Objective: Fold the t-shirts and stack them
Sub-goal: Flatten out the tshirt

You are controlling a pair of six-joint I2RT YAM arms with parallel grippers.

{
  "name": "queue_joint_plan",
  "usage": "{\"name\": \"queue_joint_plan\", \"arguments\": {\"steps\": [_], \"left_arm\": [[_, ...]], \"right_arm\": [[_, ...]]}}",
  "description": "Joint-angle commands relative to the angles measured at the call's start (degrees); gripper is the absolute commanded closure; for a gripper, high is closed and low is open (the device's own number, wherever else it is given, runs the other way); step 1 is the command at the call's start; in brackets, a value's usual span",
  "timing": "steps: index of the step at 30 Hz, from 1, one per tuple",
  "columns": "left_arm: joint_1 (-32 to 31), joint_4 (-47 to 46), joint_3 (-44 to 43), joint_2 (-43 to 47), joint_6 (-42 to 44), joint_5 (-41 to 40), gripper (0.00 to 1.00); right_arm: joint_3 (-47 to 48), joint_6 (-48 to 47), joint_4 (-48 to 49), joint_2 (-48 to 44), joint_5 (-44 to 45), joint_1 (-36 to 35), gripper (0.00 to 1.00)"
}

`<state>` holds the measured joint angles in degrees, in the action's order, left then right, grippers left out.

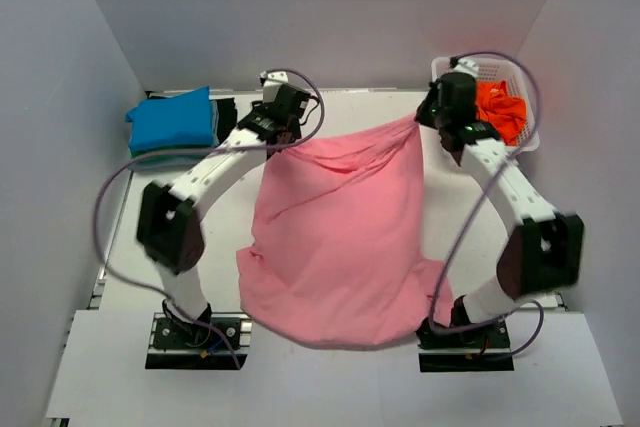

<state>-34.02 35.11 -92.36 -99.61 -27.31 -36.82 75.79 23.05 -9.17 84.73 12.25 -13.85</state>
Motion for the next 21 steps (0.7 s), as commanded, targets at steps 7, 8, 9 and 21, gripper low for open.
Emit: {"name": "queue_joint_plan", "arguments": {"steps": [7, 8, 9, 21], "left_arm": [[8.26, 8.74, -17.24, -15.17, -3.89, 3.24, 0.0], [8.27, 8.74, -17.24, -15.17, -3.37, 3.85, 0.0], [8.27, 7.96, -16.02, -14.3, -3.36, 5.08, 0.0], [6.51, -6.52, 27.01, 15.27, -8.02, 33.79, 0.0]], "right_arm": [[12.47, -2.91, -6.57, 13.63, 2.96, -0.3, 0.31], [11.58, -3.1, -5.08, 12.84, 1.21, -0.13, 0.19], [9.49, -3.01, -4.46, 12.05, 0.85, -0.22, 0.1], [-16.01, 1.19, -4.89, -7.55, -6.27, -2.59, 0.1]]}}
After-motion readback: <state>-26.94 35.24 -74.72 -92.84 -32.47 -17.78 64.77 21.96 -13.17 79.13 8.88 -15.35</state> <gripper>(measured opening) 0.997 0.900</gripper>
